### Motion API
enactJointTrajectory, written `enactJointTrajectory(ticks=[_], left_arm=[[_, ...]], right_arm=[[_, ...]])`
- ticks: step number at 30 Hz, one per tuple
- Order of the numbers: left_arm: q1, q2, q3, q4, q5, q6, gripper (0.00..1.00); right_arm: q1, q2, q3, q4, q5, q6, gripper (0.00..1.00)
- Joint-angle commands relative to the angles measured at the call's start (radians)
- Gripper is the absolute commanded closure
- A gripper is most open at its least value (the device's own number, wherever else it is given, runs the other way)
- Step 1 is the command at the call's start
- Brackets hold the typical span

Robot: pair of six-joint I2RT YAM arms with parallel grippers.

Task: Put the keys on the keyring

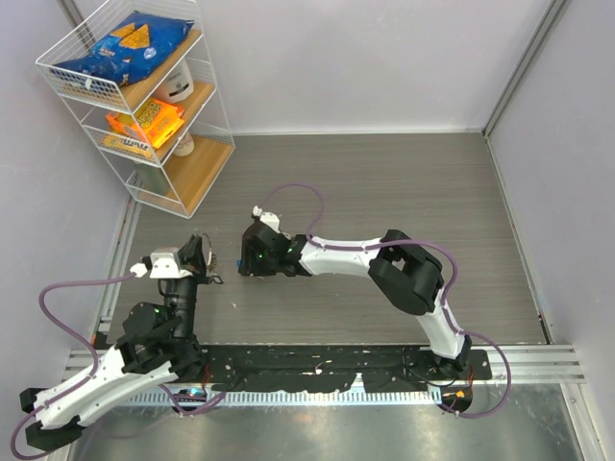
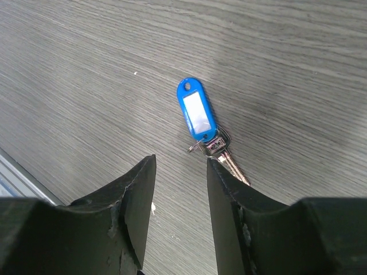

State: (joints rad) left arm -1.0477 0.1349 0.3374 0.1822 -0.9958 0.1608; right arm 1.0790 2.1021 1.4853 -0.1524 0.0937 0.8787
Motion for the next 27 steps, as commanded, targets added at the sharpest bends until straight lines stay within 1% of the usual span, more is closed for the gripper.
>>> enactJointTrajectory(ticks=[1, 10, 18, 20, 27], left_arm=[[0.000, -0.014, 0.000, 0.054, -0.010, -0.017, 1.00], [0.000, -0.020, -0.003, 0.053, -0.006, -0.023, 1.00], [-0.002, -0.015, -0.001, 0.054, -0.003, -0.021, 1.00], [0.000, -0.018, -0.003, 0.054, -0.003, -0.021, 1.00], [0.000, -0.023, -0.003, 0.054, 0.003, -0.023, 1.00]], right_arm=[[0.009, 0.012, 0.043, -0.001, 0.040, 0.034, 0.53], [0.010, 0.047, 0.072, -0.007, 0.029, 0.052, 0.54], [0.009, 0.068, 0.098, -0.027, 0.034, 0.048, 0.57], [0.012, 0.072, 0.101, -0.032, 0.034, 0.046, 0.59], [0.010, 0.098, 0.139, -0.075, 0.043, 0.029, 0.61]])
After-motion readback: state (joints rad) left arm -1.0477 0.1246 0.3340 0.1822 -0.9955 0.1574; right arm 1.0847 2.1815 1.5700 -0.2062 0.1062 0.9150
